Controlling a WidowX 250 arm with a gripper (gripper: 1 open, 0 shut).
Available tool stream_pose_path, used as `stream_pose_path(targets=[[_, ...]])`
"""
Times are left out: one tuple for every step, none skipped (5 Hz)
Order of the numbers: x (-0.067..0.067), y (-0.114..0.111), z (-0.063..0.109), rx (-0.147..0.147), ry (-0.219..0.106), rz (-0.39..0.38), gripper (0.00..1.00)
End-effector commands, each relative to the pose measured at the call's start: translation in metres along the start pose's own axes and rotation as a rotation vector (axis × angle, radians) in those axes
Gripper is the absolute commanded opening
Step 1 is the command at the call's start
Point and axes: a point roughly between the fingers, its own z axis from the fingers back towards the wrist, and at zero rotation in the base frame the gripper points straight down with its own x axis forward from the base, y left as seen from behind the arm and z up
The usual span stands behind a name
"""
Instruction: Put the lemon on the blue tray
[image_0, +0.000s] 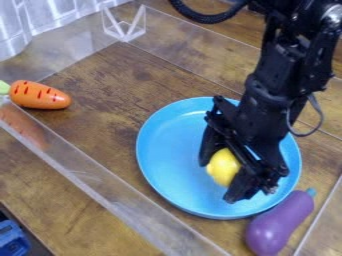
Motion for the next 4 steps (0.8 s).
stream_pose_path(targets=[[-0.002,0.017,0.013,0.000,-0.041,0.023,0.00],[-0.002,0.026,0.013,-0.018,-0.049,0.035,0.00],[-0.002,0.030,0.012,-0.048,-0.047,0.047,0.00],[0.000,0.030,0.011,-0.063,-0.039,0.030,0.00]])
